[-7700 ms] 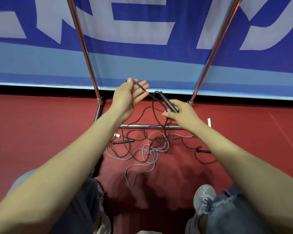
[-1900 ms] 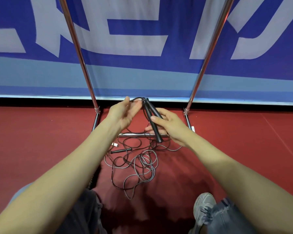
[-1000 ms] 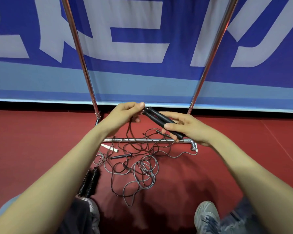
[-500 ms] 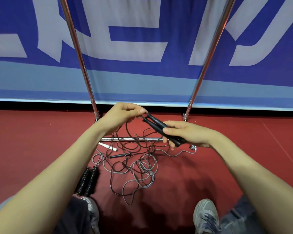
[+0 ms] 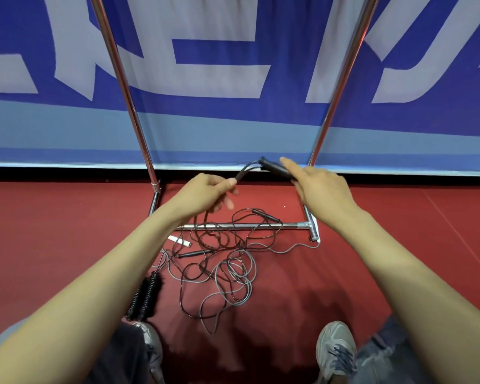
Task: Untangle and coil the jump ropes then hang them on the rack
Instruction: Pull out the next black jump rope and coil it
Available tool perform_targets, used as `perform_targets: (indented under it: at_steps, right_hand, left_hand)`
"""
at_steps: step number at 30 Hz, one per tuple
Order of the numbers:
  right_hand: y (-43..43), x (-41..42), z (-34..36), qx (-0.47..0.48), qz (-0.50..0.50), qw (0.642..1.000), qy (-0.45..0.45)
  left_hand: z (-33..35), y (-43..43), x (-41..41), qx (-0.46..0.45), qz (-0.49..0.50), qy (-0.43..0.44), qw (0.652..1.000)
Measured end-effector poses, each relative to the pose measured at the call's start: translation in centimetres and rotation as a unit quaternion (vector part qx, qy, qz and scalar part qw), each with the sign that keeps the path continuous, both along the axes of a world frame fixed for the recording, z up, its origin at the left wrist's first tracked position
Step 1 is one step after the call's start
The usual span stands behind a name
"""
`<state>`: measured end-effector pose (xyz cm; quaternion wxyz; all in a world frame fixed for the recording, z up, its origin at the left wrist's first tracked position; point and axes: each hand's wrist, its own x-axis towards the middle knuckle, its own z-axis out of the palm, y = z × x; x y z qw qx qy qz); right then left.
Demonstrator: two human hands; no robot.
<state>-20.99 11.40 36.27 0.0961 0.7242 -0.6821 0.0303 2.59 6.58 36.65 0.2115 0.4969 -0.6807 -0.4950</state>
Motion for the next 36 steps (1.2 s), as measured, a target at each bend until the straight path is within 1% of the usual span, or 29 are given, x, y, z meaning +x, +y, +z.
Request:
perform_targets:
  at_steps: [1,2,3,4,5,6,7,8,9,12,13,16,17,18,23,25,27,28,29,31,32,34,36]
  right_hand:
    - [-0.2,-0.4,0.1,-0.012,-0.020,0.999,-0.041]
    - [-0.5,-0.6,0.2,-0.008,-0.034,0.992,-0.117]
    - [-0.8,-0.6,0.1,0.006,-0.040,0.974,-0.225]
    - [-1.1,-0.3,0.0,0.020,-0.039,0.937,-0.348]
    - [-1.3,0.3,-0.3,0.029,-0.036,0.886,-0.461]
    - [-1.4,1.1,-0.6,0.036,-0.031,0.831,-0.554]
    - [-1.4,1.9,-0.9,0.041,-0.029,0.777,-0.627]
    - [-1.4,2.7,-1.1,0.046,-0.030,0.732,-0.680]
    - [-1.3,3.4,-1.1,0.048,-0.032,0.695,-0.716]
    - [-1.2,4.8,-0.9,0.030,-0.041,0.616,-0.786]
    - [-1.2,5.2,-0.9,0.025,-0.039,0.592,-0.805]
    - [-1.0,6.5,-0.8,0.041,-0.034,0.515,-0.856]
    - [-0.9,6.9,-0.7,0.050,-0.038,0.502,-0.863]
    - [-0.8,7.2,-0.7,0.055,-0.042,0.496,-0.865]
    - [-0.9,6.7,-0.6,0.064,-0.027,0.499,-0.864]
    - [-0.7,6.6,-0.7,0.075,-0.014,0.512,-0.856]
    - [-0.6,6.7,-0.8,0.065,0.008,0.540,-0.839]
    - [-0.7,6.7,-0.9,0.051,0.019,0.566,-0.823]
    - [-0.9,6.6,-0.9,0.034,0.027,0.607,-0.793]
    - [-1.1,6.1,-0.8,0.006,0.032,0.707,-0.707]
    - [-1.1,5.9,-0.7,0.004,0.033,0.746,-0.665]
    - [-0.9,5.8,-0.8,0.013,0.032,0.800,-0.598]
    - [-0.4,6.0,-0.9,0.019,0.037,0.828,-0.559]
  left_hand:
    - [0.3,0.1,-0.3,0.042,0.006,0.065,0.997]
    - [0.6,0.3,-0.6,0.089,0.004,0.128,0.988]
    - [0.7,0.6,-1.0,0.128,-0.002,0.177,0.976]
    - [0.6,0.9,-1.4,0.155,-0.008,0.209,0.966]
    - [0.3,1.4,-1.9,0.169,-0.010,0.226,0.959]
    - [0.0,1.9,-2.5,0.179,-0.006,0.239,0.954]
    - [-0.2,2.2,-3.0,0.188,0.006,0.255,0.949]
    - [-0.3,2.6,-3.4,0.200,0.026,0.277,0.939]
    - [-0.4,2.7,-3.8,0.217,0.051,0.304,0.926]
    - [-0.5,2.9,-4.3,0.276,0.128,0.386,0.871]
    - [-0.6,2.9,-4.4,0.281,0.140,0.391,0.865]
    - [-0.5,3.0,-4.7,0.281,0.150,0.373,0.871]
    - [-0.4,2.9,-4.8,0.285,0.154,0.367,0.872]
    - [-0.4,2.8,-4.8,0.289,0.155,0.360,0.874]
    - [-0.6,2.3,-4.6,0.277,0.142,0.315,0.897]
    - [-1.0,2.2,-4.6,0.270,0.153,0.314,0.897]
    - [-1.1,2.1,-4.5,0.261,0.146,0.304,0.905]
    - [-1.0,2.0,-4.4,0.250,0.131,0.285,0.916]
    - [-0.7,1.8,-4.2,0.227,0.117,0.256,0.932]
    - [0.2,1.2,-3.7,0.138,0.119,0.198,0.963]
    - [0.7,0.9,-3.5,0.084,0.135,0.199,0.967]
    - [1.5,0.5,-2.9,0.007,0.169,0.245,0.955]
    - [1.6,0.5,-2.7,-0.030,0.194,0.257,0.946]
